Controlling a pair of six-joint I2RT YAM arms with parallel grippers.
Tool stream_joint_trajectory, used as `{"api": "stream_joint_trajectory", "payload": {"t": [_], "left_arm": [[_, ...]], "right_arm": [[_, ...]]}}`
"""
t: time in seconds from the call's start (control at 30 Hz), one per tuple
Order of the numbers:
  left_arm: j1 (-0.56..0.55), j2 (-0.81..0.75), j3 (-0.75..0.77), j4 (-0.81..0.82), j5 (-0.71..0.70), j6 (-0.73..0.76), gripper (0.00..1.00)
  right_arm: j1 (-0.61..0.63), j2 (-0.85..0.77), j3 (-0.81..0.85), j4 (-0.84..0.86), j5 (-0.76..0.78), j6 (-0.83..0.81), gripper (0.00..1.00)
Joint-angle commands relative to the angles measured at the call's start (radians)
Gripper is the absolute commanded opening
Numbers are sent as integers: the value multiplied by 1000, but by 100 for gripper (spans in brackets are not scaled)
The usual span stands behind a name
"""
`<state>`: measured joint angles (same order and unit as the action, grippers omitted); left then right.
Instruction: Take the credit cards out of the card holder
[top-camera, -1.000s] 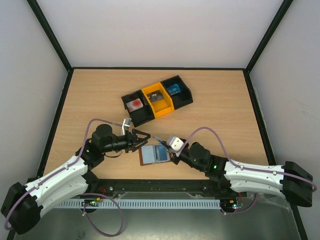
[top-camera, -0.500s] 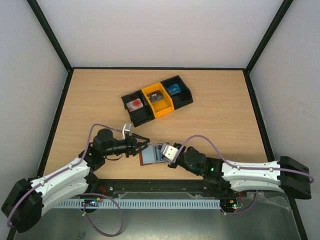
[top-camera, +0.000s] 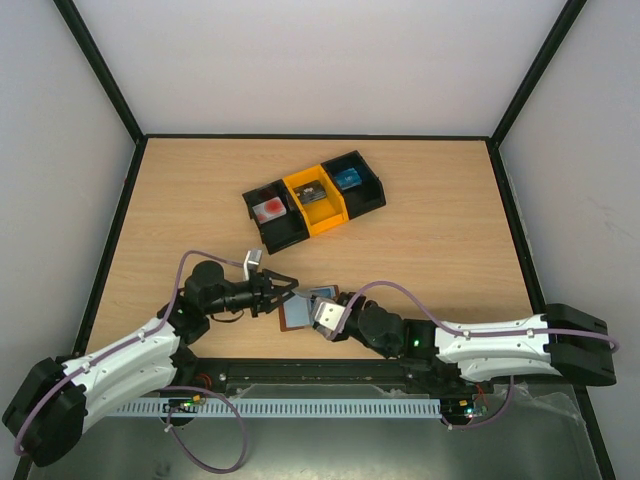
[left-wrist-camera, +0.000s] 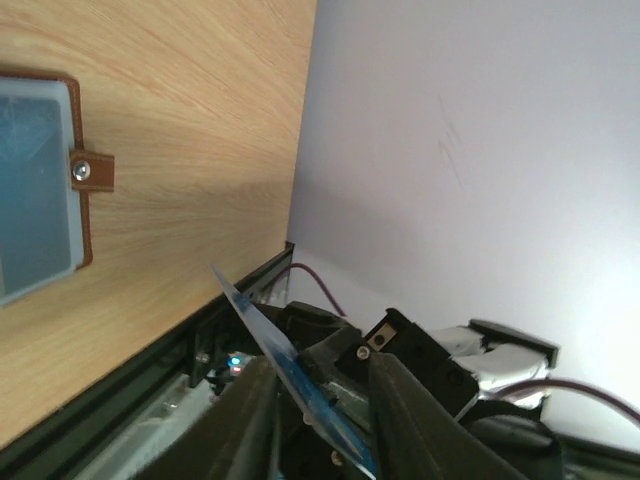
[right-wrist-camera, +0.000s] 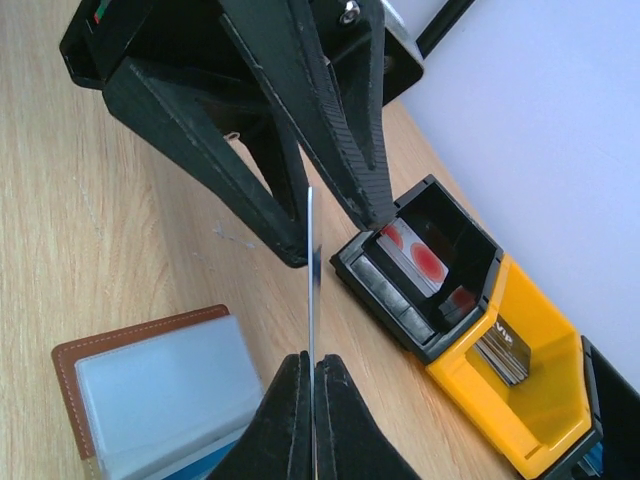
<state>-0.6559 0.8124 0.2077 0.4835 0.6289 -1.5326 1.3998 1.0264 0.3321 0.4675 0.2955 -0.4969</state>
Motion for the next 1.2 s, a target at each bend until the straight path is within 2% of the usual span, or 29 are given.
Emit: {"api": "stream_joint_trajectory", "payload": {"t": [0.0,0.07,0.17,0.3,0.37,0.6,0.73,0.9,1.1,1.17], "left_arm": [[4,-18,-17,34,14,-9,23],[4,-21,-20,33,12,-10,16],[4,-22,-22,35,10,-8,4],[5,-23,-22,35,9,-1,3],[5,-22,-23,38,9,8,3],[19,-27,-36,56,5,46,3],[27,-43,-8,1,-7,126,3],[28,-69,67,-147,-43,287,3],[31,-125,65,-146,-114,379,3],[30,-140,59,-120,-125,381,3]], "right_arm": [[24,16,27,42,65,-46,2],[29,15,25,34,75,-44,3],[31,5,24,18,89,-22,11],[31,-16,24,-15,85,21,20],[31,-28,29,-51,62,58,30],[31,-70,122,-279,-28,339,55],[31,-173,96,-260,-66,543,56],[31,-258,68,-235,34,934,63],[31,-236,60,-210,70,1453,55],[31,-216,40,-144,51,1563,52]]}}
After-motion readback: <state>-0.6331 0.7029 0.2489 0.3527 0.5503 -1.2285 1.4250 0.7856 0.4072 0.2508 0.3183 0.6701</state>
